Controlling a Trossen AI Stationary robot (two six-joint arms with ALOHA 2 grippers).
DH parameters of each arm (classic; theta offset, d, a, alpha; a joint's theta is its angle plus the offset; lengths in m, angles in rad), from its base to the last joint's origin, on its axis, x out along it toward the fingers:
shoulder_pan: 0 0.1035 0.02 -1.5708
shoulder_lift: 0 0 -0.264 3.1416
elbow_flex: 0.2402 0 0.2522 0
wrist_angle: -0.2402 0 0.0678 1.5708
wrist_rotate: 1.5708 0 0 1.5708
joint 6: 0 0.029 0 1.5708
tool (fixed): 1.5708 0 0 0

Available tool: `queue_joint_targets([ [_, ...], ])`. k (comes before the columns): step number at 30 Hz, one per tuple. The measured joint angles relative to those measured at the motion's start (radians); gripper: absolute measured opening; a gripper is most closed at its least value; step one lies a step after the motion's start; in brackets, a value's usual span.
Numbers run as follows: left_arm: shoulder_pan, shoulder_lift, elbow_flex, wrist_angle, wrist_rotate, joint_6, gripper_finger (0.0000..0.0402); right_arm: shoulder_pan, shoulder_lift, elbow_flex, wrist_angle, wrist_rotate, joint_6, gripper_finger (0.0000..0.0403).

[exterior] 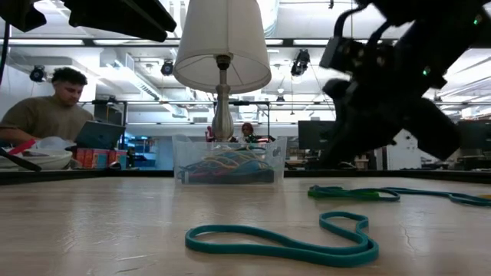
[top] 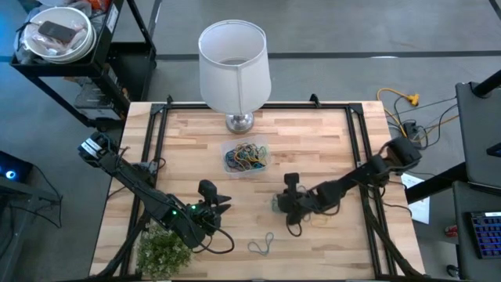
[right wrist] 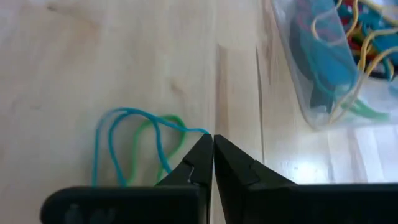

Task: Pick and place rubber bands into bin
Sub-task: Put the blue rubber band into the transparent container

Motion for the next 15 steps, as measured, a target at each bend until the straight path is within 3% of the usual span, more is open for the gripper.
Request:
queue_joint_targets([
  [7,0.000,0.000,0.000,0.001,0.000,0.000,0.0118,0.024,-0.022,0.011,0.001,0.011,0.056,0.0008],
  [15,0.000,0.000,0.000,0.001,0.000,0.000,0.0118,0.021,-0.004,-0.005,-0.006,-0.197,0.077,0.0029],
])
